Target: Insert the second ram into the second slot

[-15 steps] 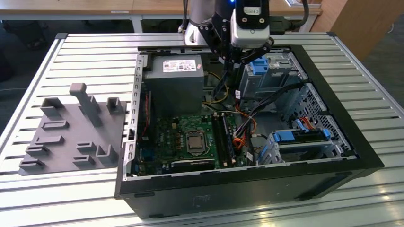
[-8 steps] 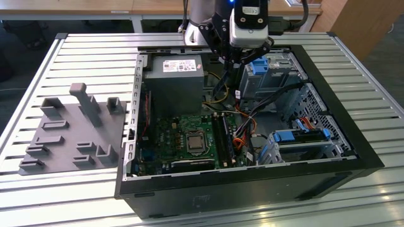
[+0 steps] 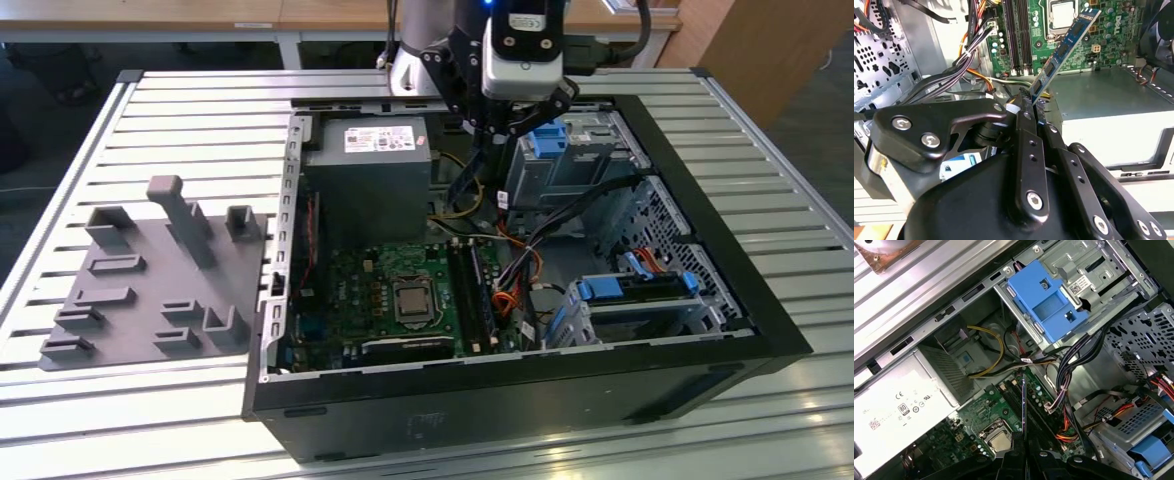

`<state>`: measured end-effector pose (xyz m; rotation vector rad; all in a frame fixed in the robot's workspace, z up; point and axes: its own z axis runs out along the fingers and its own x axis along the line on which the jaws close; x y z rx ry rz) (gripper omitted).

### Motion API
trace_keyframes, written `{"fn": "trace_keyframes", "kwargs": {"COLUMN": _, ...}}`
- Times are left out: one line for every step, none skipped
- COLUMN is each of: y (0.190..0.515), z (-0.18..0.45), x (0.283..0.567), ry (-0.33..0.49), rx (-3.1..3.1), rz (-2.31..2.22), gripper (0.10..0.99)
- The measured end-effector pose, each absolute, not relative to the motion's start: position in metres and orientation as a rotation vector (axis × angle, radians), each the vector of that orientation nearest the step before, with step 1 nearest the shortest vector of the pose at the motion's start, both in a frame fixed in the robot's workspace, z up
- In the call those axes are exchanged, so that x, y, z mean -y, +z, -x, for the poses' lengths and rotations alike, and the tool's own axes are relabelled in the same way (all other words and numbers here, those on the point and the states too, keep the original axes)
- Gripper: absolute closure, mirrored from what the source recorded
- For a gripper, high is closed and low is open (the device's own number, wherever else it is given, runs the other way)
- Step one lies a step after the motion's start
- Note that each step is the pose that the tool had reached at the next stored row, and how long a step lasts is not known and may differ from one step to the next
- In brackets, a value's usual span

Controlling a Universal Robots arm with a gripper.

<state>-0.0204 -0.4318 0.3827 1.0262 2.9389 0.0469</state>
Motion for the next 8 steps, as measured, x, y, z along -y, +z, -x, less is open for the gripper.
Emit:
{"fn": "trace_keyframes", "kwargs": {"y": 0.3827, "z": 0.0204, "x": 0.4318, "ry": 0.047, "rx": -2.937, "rz": -1.031, "gripper": 0.949}}
{"fn": "trace_keyframes", "kwargs": {"y": 0.3827, "z": 0.0204, "x": 0.4318, "ry": 0.047, "rx": -2.935, "rz": -1.036, "gripper": 0.949}}
{"fn": "trace_keyframes", "kwargs": {"y": 0.3827, "z": 0.0204, "x": 0.4318, "ry": 0.047, "rx": -2.934, "rz": -1.041, "gripper": 0.949}}
{"fn": "trace_keyframes", "kwargs": {"y": 0.3827, "z": 0.0204, "x": 0.4318, "ry": 0.047, "rx": -2.932, "rz": -1.046, "gripper": 0.949}}
{"fn": "trace_keyframes", "kwargs": {"y": 0.3827, "z": 0.0204, "x": 0.4318, "ry": 0.047, "rx": -2.93, "rz": -1.051, "gripper": 0.949}}
{"fn": "trace_keyframes", "kwargs": {"y": 0.3827, "z": 0.0204, "x": 0.4318, "ry": 0.046, "rx": -2.928, "rz": -1.056, "gripper": 0.949}}
{"fn": "trace_keyframes", "kwargs": {"y": 0.3827, "z": 0.0204, "x": 0.4318, "ry": 0.046, "rx": -2.926, "rz": -1.061, "gripper": 0.949}}
{"fn": "trace_keyframes", "kwargs": {"y": 0.3827, "z": 0.0204, "x": 0.4318, "ry": 0.046, "rx": -2.924, "rz": -1.066, "gripper": 0.949}}
